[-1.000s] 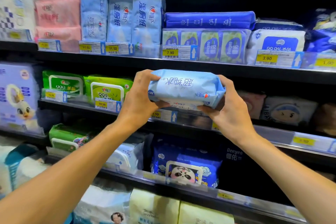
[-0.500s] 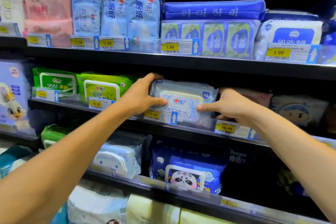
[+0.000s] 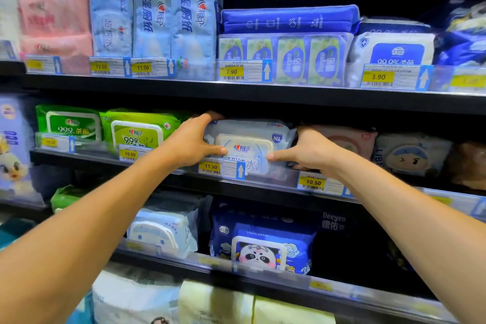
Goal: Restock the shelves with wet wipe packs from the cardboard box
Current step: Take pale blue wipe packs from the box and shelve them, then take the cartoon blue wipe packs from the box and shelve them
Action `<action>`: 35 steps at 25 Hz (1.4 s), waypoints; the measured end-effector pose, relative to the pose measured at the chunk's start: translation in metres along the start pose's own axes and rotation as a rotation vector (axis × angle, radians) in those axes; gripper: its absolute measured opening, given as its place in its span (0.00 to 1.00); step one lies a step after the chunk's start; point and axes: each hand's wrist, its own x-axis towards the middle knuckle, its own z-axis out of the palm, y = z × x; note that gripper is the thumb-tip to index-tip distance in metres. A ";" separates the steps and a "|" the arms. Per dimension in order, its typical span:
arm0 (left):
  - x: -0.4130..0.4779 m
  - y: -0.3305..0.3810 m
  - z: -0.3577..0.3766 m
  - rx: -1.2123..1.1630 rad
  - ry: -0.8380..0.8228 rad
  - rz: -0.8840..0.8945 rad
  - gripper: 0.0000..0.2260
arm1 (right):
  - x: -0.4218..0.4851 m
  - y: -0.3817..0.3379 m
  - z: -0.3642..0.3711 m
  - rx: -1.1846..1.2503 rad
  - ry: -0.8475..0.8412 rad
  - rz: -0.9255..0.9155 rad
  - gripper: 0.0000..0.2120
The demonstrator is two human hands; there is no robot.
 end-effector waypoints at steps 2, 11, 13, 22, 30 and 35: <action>-0.003 -0.002 0.001 0.079 0.014 -0.014 0.34 | -0.008 -0.003 -0.003 -0.011 0.014 -0.028 0.22; -0.046 0.020 -0.012 0.366 0.205 0.077 0.26 | -0.073 -0.019 -0.011 -0.723 0.324 -0.357 0.31; -0.069 0.027 -0.007 0.385 0.230 0.154 0.26 | -0.099 -0.016 -0.011 -0.755 0.307 -0.465 0.29; -0.137 0.071 0.029 0.541 -0.345 0.291 0.30 | -0.175 0.017 -0.015 -0.785 -0.115 -0.269 0.33; -0.186 0.130 0.101 0.472 -0.562 0.327 0.31 | -0.246 0.080 -0.025 -0.805 -0.272 -0.139 0.35; -0.215 0.156 0.166 0.362 -0.689 0.389 0.32 | -0.300 0.137 -0.052 -0.802 -0.254 -0.075 0.31</action>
